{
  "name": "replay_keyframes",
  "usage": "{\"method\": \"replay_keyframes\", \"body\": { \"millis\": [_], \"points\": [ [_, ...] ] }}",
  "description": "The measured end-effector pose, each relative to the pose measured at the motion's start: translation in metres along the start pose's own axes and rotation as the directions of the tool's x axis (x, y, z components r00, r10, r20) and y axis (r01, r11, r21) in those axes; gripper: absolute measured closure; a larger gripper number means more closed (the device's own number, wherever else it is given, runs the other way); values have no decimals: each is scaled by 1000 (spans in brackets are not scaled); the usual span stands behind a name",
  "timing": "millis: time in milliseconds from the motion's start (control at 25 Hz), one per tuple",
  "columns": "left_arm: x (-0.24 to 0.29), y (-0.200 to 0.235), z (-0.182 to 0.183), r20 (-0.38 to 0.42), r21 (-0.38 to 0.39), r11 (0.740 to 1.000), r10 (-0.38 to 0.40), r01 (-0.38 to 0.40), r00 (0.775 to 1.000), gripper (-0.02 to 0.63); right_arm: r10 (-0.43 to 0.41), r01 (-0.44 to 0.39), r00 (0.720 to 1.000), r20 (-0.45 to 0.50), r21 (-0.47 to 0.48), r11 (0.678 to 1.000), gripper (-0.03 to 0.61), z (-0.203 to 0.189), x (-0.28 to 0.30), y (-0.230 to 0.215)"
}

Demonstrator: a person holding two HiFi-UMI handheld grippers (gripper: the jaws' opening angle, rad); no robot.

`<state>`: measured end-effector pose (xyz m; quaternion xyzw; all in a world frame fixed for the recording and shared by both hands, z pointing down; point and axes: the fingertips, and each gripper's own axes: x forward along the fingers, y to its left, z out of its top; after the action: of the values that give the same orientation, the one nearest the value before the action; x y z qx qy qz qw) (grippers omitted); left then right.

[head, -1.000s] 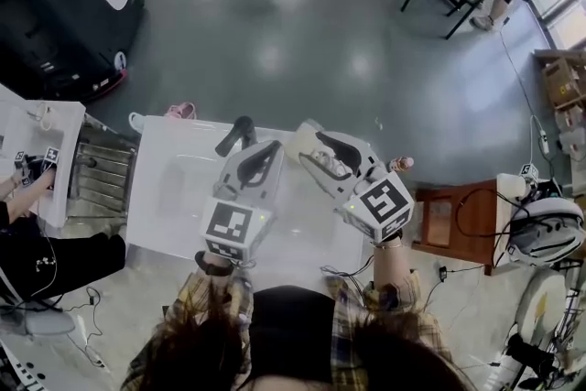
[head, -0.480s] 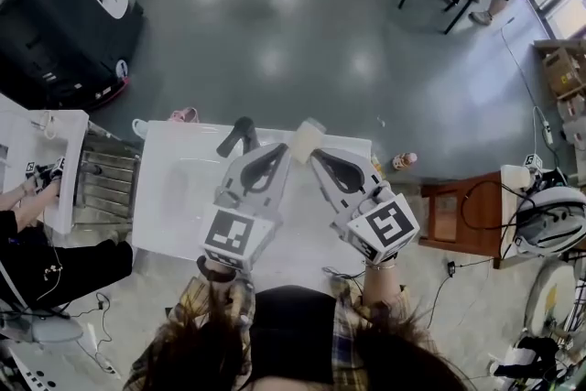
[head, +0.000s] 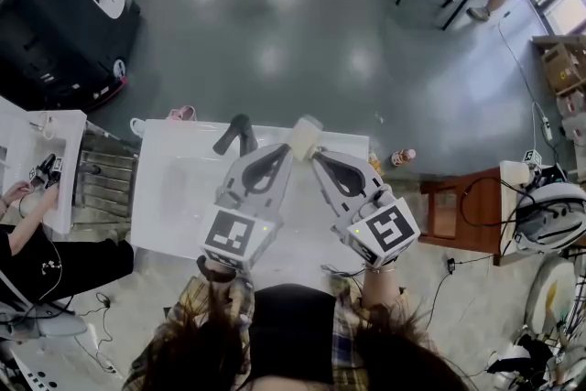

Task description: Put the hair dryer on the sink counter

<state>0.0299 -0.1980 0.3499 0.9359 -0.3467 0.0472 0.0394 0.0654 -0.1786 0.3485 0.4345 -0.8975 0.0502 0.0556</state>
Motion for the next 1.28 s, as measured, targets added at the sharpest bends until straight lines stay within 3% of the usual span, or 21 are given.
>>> {"method": "replay_keyframes", "body": {
  "millis": [1280],
  "points": [
    [2, 4, -5, -18, -2, 1000, 19, -19, 1000, 595, 2, -2, 1000, -14, -11, 1000, 563, -8, 1, -3]
  ]
}}
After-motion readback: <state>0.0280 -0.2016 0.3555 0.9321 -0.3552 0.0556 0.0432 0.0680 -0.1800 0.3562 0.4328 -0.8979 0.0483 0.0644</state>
